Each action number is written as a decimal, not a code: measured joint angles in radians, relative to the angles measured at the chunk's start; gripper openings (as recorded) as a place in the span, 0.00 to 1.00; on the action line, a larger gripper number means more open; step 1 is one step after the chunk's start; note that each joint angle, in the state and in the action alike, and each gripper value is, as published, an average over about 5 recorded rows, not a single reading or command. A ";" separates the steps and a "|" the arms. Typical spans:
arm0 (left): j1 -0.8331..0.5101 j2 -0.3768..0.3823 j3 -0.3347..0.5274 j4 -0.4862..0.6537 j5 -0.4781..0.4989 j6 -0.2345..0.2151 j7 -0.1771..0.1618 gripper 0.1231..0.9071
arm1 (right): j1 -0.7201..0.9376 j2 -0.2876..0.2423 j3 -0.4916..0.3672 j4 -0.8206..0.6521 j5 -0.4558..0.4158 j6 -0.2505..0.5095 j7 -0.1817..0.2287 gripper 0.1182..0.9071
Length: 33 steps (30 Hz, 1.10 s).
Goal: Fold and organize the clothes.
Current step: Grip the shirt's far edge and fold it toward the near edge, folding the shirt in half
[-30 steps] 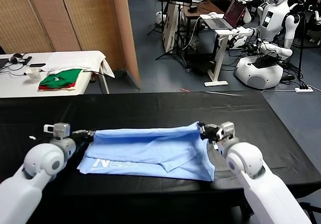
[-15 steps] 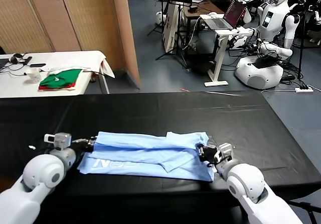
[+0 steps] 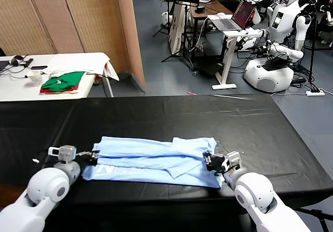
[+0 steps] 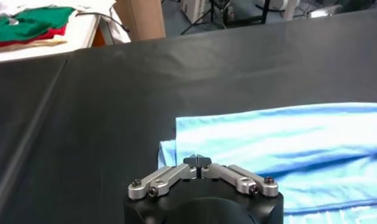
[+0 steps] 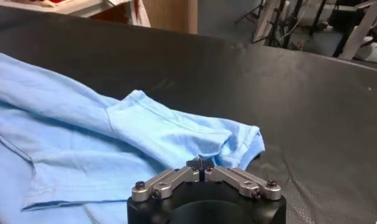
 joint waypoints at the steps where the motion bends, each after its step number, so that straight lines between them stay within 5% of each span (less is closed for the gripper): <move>1: 0.005 -0.001 -0.005 -0.004 -0.001 0.000 -0.002 0.03 | 0.000 0.000 0.000 0.000 0.000 0.000 0.000 0.04; 26: 0.113 -0.055 -0.072 -0.083 0.027 0.000 -0.066 0.03 | -0.047 -0.007 0.015 0.046 -0.017 -0.006 -0.016 0.04; 29: 0.126 -0.067 -0.080 -0.091 0.029 0.000 -0.091 0.03 | -0.058 -0.003 0.027 0.061 -0.017 -0.006 -0.016 0.14; 33: 0.143 -0.086 -0.097 -0.118 0.030 0.000 -0.147 0.09 | -0.072 0.004 0.046 0.084 -0.017 -0.006 -0.017 0.44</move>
